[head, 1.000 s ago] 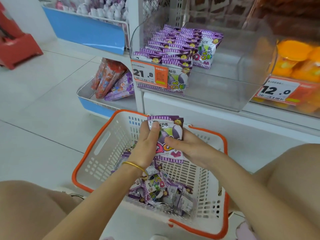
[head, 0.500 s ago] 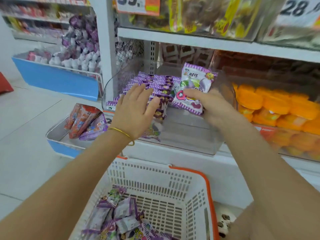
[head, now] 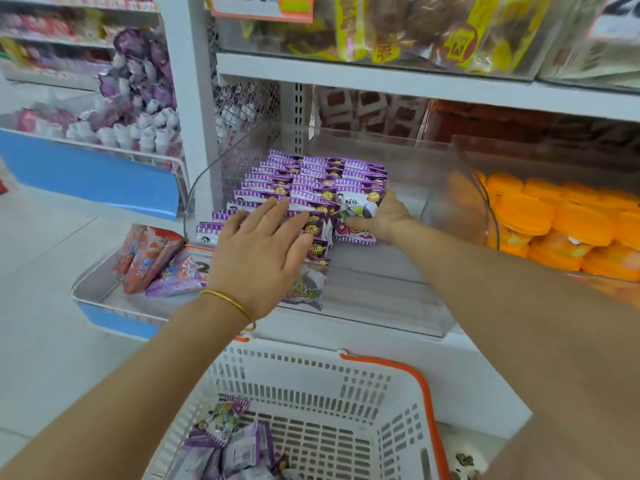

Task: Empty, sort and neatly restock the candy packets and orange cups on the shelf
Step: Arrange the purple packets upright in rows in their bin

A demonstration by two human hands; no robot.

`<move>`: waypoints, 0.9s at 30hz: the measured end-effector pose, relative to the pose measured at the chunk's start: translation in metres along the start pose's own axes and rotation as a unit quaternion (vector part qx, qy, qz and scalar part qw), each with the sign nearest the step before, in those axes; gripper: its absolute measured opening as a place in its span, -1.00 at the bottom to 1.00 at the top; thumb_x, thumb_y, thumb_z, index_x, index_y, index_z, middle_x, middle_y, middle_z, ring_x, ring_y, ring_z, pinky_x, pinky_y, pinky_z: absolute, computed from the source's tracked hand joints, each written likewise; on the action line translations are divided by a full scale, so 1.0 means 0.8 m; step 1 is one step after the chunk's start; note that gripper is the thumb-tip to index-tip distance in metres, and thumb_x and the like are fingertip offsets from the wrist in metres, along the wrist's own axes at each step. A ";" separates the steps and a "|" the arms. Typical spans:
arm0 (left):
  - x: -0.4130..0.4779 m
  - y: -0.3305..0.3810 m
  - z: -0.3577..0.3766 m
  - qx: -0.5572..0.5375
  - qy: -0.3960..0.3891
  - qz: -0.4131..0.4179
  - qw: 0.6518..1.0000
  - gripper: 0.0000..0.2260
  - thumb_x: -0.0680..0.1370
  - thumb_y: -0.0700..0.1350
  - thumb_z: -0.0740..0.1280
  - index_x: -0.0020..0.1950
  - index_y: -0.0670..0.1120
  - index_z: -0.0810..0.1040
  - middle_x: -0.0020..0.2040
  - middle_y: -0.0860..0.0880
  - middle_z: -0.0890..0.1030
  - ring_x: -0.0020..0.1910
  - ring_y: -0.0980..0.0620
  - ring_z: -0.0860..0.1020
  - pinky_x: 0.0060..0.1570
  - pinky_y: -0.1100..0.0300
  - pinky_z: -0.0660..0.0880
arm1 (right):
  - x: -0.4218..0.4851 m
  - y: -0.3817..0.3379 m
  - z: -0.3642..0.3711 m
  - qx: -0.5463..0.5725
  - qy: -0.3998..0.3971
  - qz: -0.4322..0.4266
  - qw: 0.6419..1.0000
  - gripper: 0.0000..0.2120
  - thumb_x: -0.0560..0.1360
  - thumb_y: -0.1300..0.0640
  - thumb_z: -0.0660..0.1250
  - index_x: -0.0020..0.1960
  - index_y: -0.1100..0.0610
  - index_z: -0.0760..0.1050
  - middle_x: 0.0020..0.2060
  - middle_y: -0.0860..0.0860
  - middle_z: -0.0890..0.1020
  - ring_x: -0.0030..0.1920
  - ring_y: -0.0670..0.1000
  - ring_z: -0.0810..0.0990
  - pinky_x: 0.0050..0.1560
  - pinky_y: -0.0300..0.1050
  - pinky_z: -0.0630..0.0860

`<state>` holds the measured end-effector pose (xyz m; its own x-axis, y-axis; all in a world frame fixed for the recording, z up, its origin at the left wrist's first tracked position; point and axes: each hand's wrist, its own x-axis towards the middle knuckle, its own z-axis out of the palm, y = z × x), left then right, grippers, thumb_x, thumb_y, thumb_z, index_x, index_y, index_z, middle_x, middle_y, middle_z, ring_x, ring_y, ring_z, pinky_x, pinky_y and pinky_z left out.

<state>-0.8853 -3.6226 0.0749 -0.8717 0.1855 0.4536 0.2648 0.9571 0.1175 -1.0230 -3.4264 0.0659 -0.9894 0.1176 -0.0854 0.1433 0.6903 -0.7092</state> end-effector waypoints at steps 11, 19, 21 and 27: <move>-0.006 -0.002 -0.024 -0.088 0.045 0.013 0.995 -0.42 0.54 0.17 -0.06 0.43 -0.13 0.34 0.41 -0.13 0.38 0.42 -0.11 0.30 0.40 -0.05 0.19 | -0.068 -0.037 -0.049 -0.004 -0.069 0.048 0.996 -0.65 0.38 0.18 0.51 -0.24 0.22 0.32 -0.21 0.10 0.47 -0.05 0.13 0.58 -0.17 -0.08 0.55; -0.185 -0.014 -0.008 -0.132 0.025 -0.001 0.991 -0.66 0.58 -0.08 0.14 0.26 -0.22 0.47 0.27 -0.19 0.48 0.27 -0.16 0.40 0.28 0.08 0.26 | -0.266 0.027 0.020 0.098 -0.154 -0.151 0.972 -0.83 0.53 0.19 0.32 0.11 0.08 0.46 -0.19 0.00 0.55 -0.31 0.02 0.63 -0.40 -0.06 0.58; -0.227 -0.027 0.017 -0.105 -0.076 -0.025 0.991 -0.64 0.55 -0.05 0.13 0.23 -0.21 0.50 0.26 -0.20 0.49 0.24 -0.23 0.43 0.26 -0.05 0.34 | -0.270 0.081 0.099 -0.005 -0.296 -0.066 0.953 -0.80 0.57 0.15 0.28 0.17 0.16 0.46 -0.04 0.06 0.57 -0.22 0.06 0.64 -0.27 -0.05 0.62; -0.282 -0.040 0.052 -0.101 -0.222 -0.134 0.961 -0.63 0.50 -0.02 0.14 0.19 -0.17 0.54 0.25 -0.21 0.50 0.19 -0.30 0.45 0.18 -0.14 0.39 | -0.294 0.243 0.275 -0.171 -0.459 0.067 0.869 -0.51 0.62 -0.13 0.08 -0.22 0.25 0.41 -0.33 0.19 0.43 -0.33 0.11 0.44 -0.31 -0.07 0.31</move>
<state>-0.7143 -3.6858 -0.0680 -0.9978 0.0577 -0.0326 0.0417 0.9290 0.3676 -0.7675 -3.4769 -0.2056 -0.5431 -0.2978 -0.7851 0.1026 0.9045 -0.4140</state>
